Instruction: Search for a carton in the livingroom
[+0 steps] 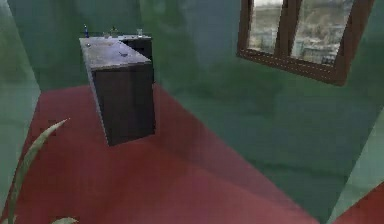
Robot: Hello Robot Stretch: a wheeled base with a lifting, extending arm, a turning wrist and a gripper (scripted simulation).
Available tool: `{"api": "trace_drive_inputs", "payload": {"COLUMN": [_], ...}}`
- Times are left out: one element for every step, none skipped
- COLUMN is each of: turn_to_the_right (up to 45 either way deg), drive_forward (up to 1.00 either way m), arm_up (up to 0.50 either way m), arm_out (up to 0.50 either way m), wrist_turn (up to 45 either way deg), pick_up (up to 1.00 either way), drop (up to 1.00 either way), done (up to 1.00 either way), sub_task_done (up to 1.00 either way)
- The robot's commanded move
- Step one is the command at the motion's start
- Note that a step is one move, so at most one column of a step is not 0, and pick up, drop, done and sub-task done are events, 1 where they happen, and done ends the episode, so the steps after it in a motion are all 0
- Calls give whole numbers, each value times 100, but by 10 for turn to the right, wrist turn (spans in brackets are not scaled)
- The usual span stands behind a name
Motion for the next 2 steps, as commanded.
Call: {"api": "trace_drive_inputs", "payload": {"turn_to_the_right": [450,300], "drive_forward": [0,0], "arm_up": [0,0], "arm_out": [0,0], "wrist_turn": [0,0], "pick_up": [0,0], "drop": [0,0], "done": [0,0], "sub_task_done": [0,0]}}
